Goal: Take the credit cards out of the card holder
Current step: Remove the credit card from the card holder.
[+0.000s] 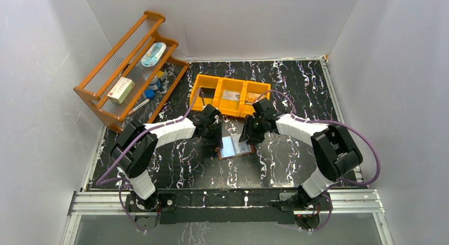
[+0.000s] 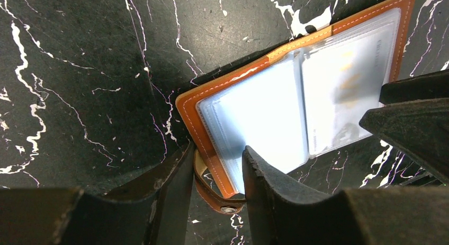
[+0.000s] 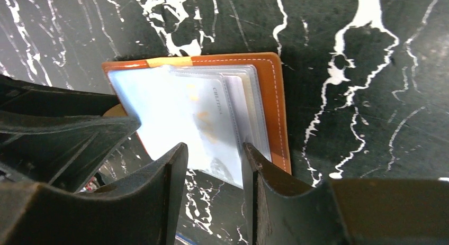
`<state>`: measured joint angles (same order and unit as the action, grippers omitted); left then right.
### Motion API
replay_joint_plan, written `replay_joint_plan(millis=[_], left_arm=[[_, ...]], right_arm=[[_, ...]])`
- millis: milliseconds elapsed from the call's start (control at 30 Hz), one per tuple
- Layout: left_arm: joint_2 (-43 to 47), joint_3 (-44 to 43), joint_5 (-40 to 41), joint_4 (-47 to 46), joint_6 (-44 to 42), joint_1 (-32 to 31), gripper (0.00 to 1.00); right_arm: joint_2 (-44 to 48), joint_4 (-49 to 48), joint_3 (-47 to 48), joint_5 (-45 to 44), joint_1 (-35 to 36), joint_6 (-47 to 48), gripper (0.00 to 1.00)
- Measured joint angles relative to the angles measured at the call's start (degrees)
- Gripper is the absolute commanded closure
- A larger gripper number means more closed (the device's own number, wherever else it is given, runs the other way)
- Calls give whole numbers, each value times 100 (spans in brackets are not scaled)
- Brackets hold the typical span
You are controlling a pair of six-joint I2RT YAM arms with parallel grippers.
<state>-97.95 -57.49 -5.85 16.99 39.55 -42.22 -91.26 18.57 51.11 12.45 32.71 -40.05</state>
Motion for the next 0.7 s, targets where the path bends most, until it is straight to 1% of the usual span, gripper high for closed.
replay_joint_plan(millis=[233,400,500,700], left_arm=[[0,0,-9,63,-35,0,65],[-2,0,-46,55,-35,-2,65],[0,0,-76,28,-35,-2,65],[-2,0,-96,13,-37,-2,66]], right_arm=[[0,-221,0,319,0,-48,51],[0,-247,9,376,37,-138,56],[2,-247,9,363,72,-186,56],[4,-271,9,424,85,-262,67]])
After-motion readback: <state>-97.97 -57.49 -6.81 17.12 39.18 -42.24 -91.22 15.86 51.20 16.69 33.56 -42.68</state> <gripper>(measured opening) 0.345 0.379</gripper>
